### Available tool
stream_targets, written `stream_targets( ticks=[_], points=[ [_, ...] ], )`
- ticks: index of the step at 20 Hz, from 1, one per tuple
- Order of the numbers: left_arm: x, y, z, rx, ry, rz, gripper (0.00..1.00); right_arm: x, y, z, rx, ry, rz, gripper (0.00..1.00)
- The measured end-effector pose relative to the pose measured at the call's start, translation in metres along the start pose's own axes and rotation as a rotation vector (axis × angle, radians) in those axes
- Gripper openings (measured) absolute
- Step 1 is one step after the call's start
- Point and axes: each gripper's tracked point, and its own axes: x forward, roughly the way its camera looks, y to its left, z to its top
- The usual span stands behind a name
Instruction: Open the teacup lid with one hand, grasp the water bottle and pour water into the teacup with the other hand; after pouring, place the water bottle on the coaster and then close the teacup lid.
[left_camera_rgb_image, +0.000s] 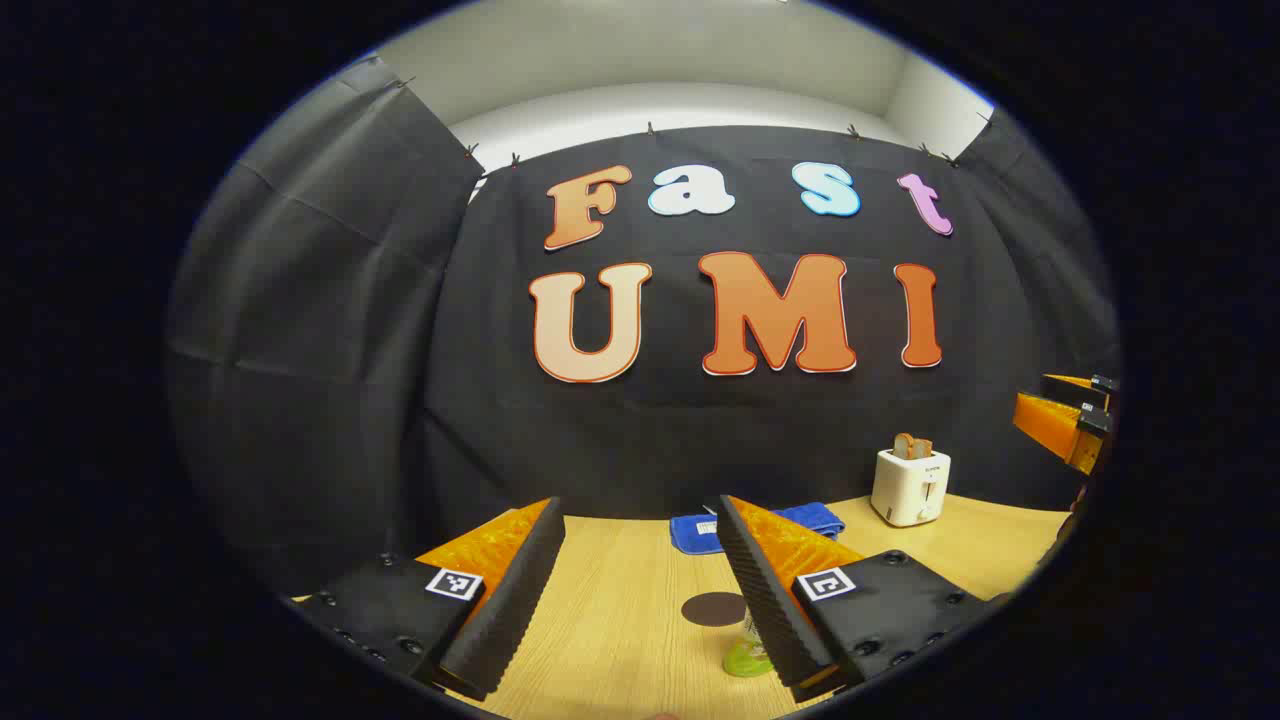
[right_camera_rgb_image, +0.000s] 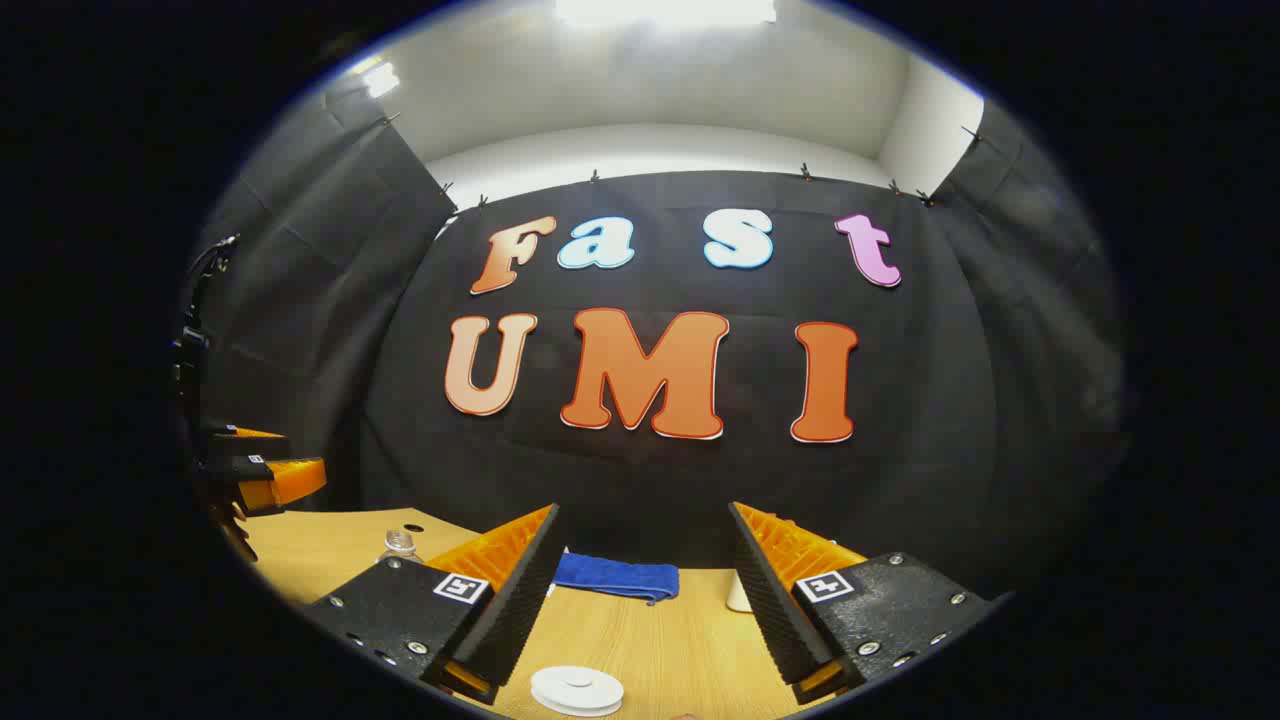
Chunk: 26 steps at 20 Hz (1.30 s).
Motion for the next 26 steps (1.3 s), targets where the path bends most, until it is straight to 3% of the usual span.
stream_targets(
  ticks=[7,15,19,23,26],
  points=[
    [-0.002,-0.024,-0.001,-0.021,0.008,-0.06,0.98,-0.001,0.0,-0.02,-0.018,0.056,0.027,0.96],
    [-0.003,-0.044,-0.019,-0.043,0.045,-0.113,0.98,0.005,0.01,-0.076,-0.032,0.207,0.075,0.85],
    [-0.004,-0.047,-0.024,0.0,0.039,-0.109,0.98,0.002,0.022,-0.104,-0.039,0.275,0.121,0.85],
    [-0.007,-0.058,-0.033,0.021,0.05,-0.135,0.98,-0.005,0.034,-0.142,-0.042,0.367,0.171,0.78],
    [-0.012,-0.067,-0.048,0.021,0.083,-0.161,0.98,-0.013,0.048,-0.167,-0.043,0.438,0.219,0.63]
  ],
)
